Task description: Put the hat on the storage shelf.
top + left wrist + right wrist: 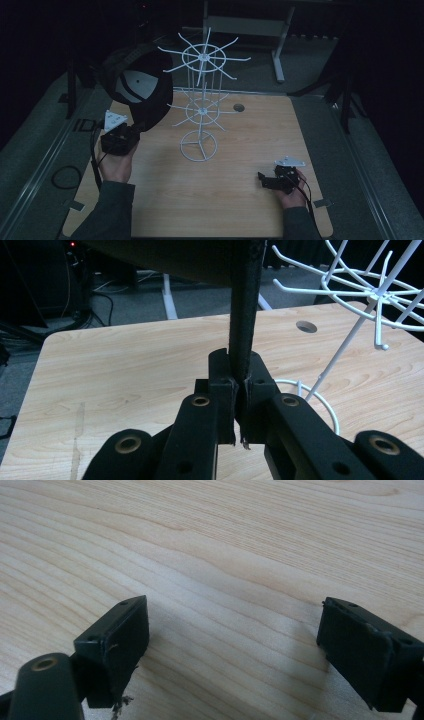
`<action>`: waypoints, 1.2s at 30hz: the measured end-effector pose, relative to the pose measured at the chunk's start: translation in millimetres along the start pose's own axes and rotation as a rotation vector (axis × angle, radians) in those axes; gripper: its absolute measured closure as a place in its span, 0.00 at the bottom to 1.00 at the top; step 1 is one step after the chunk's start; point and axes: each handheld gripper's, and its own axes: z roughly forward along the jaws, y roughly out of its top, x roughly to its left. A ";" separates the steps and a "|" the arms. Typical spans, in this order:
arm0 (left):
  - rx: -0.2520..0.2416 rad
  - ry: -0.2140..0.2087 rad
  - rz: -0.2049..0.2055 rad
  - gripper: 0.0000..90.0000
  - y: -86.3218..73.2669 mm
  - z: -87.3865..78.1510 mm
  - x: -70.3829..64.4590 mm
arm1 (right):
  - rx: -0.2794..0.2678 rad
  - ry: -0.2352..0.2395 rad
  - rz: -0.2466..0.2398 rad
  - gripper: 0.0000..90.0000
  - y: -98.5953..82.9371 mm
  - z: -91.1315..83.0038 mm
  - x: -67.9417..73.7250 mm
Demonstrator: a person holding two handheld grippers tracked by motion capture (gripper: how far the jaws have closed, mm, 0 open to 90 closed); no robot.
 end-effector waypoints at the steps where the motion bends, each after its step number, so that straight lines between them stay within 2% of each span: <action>1: 0.000 0.000 0.000 0.96 0.2 -0.1 0.0 | 0.000 0.000 0.000 0.15 0.0 0.0 0.0; 36: -0.022 0.039 0.041 0.96 12.1 0.1 -5.7 | -0.001 0.000 0.000 0.15 0.0 0.1 0.0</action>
